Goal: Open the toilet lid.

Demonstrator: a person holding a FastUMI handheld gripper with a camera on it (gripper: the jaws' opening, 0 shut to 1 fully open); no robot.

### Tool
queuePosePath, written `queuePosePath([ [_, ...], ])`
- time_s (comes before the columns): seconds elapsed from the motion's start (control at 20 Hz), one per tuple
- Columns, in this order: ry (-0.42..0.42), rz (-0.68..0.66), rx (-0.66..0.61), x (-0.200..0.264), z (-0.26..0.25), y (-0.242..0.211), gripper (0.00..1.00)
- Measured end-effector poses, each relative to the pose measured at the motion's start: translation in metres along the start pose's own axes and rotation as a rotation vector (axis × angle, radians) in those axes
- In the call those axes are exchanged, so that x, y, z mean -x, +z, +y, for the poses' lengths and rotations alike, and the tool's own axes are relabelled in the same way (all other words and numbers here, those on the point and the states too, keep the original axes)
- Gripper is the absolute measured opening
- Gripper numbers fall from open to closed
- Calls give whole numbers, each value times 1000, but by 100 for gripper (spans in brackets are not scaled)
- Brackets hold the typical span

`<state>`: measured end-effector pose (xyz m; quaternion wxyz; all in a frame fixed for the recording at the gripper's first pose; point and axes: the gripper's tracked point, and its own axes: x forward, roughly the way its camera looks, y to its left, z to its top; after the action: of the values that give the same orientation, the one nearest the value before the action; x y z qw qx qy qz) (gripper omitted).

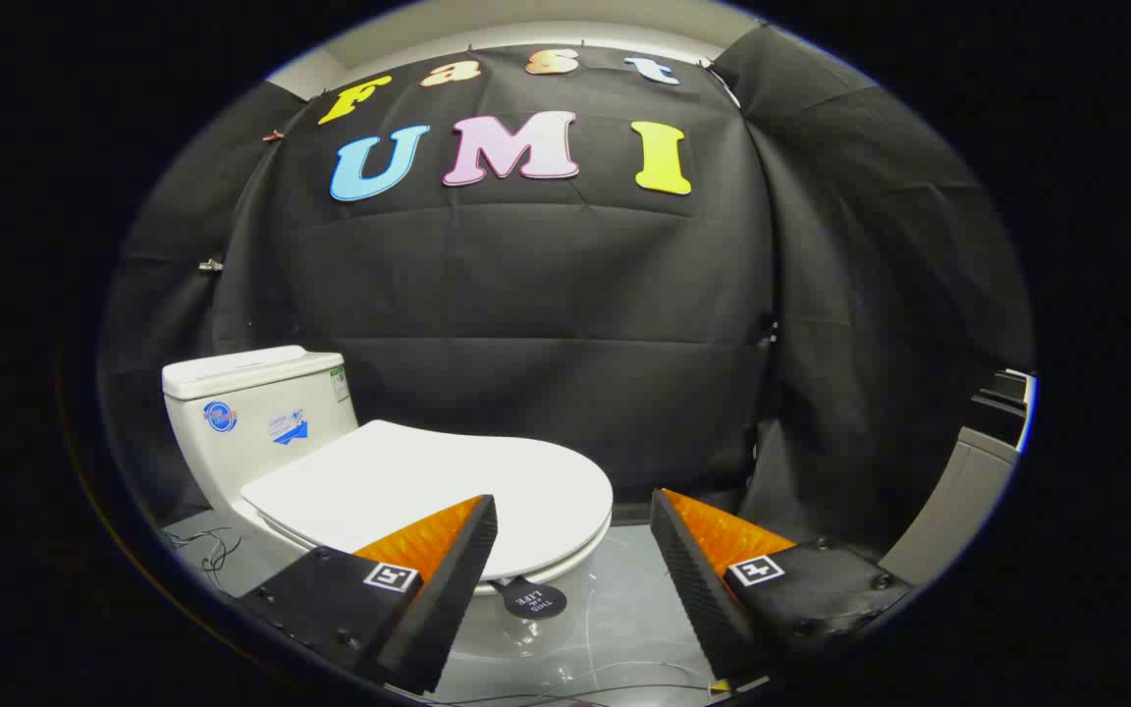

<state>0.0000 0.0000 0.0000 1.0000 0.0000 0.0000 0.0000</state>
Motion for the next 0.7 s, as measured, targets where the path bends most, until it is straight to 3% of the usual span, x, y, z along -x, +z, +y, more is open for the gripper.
queuePosePath([
  [0.7,-1,2,-8,-1,-2,-1,99],
])
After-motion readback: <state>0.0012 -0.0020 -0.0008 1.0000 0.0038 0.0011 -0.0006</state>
